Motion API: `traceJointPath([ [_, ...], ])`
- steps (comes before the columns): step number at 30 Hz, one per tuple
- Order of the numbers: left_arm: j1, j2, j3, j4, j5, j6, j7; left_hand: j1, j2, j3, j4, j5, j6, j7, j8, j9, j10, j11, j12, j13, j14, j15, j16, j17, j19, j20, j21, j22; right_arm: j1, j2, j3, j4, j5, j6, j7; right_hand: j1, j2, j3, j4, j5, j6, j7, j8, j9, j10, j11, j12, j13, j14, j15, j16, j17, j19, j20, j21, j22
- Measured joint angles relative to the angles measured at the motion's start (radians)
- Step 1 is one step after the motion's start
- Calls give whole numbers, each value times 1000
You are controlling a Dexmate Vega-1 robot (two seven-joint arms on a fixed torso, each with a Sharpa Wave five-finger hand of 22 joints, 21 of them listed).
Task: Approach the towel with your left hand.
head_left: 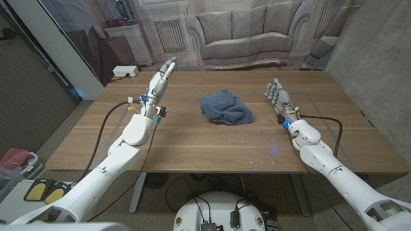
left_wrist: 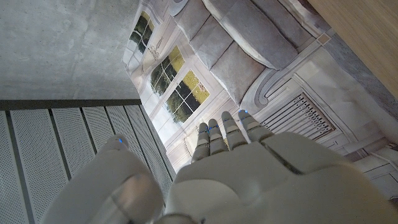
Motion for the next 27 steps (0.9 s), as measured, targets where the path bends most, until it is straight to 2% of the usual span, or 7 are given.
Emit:
traceJointPath([
  [4,0,0,0,0,36,9,26,0,0,0,0,0,6,2,0,0,0,0,0,0,0,0,0,0,0,0,0,0,-3,0,0,-4,0,0,0,0,0,0,0,0,0,0,0,0,0,0,0,0,0,0,0,0,0,0,0,0],
  [7,23,7,-10,-38,58,16,43,0,0,0,0,4,10,-2,0,0,0,0,0,0,0,0,0,0,0,0,0,0,-6,0,1,-7,0,6,0,0,0,0,0,0,0,0,0,0,0,0,0,0,0,0,0,0,0,0,0,0],
  [13,40,13,-17,-65,58,16,43,4,4,-3,-3,4,15,0,0,0,5,-5,0,0,5,-5,0,0,0,0,-8,0,-17,-3,5,-21,0,8,-2,0,0,0,0,0,0,0,0,0,0,0,0,0,0,0,0,0,0,0,0,0],
  [14,44,14,-18,-73,128,40,91,4,4,-4,-4,4,15,0,0,0,5,-5,0,0,5,-5,0,0,0,0,-8,0,-18,-3,5,-22,1,8,-3,0,0,0,0,0,0,0,0,0,0,0,0,0,0,0,0,0,0,0,0,0],
  [27,79,27,-32,-145,264,104,179,10,10,-4,-4,4,15,0,0,0,5,-5,-6,0,5,-5,-5,0,0,0,-8,0,-40,-15,12,-48,6,9,-10,0,0,0,0,0,0,0,0,0,0,0,0,0,0,0,0,0,0,0,0,0],
])
